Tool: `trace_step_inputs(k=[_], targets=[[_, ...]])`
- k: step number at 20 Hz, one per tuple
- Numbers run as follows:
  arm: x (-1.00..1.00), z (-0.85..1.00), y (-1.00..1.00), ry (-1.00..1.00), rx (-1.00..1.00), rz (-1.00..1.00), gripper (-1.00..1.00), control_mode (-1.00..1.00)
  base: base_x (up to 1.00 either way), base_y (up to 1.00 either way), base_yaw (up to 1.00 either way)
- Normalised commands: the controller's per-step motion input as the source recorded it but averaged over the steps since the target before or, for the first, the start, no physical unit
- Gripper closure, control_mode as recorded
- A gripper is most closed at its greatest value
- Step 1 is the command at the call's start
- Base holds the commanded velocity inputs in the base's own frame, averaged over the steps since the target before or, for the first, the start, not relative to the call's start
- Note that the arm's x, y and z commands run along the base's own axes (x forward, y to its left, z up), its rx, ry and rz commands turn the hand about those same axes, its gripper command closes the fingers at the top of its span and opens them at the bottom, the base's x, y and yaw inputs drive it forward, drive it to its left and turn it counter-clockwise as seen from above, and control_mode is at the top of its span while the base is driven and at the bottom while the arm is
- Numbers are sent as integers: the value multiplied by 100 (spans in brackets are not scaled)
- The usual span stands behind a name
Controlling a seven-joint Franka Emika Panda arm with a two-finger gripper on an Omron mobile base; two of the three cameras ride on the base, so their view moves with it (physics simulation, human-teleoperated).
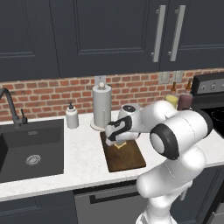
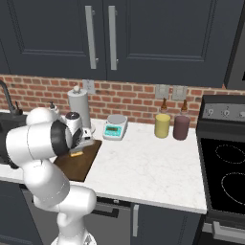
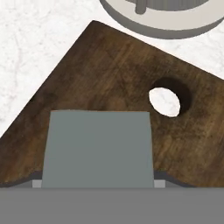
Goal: Pick up the sponge from the counter and clean the cutting board by briefly scrubbing or pressing down on the cutting board. Once finished, release the sponge.
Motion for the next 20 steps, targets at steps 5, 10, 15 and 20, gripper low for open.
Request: trace_step_inputs(k=[5,10,15,20], targets=[[31,-1,-32,0,0,-2,100,-100,0,0,0],[-3,-11,-24,0,0,-1,100,-100,0,0,0],[-43,-21,-5,0,0,0,100,-100,0,0,0],[-49,-18,2,1,0,0,100,-100,0,0,0]])
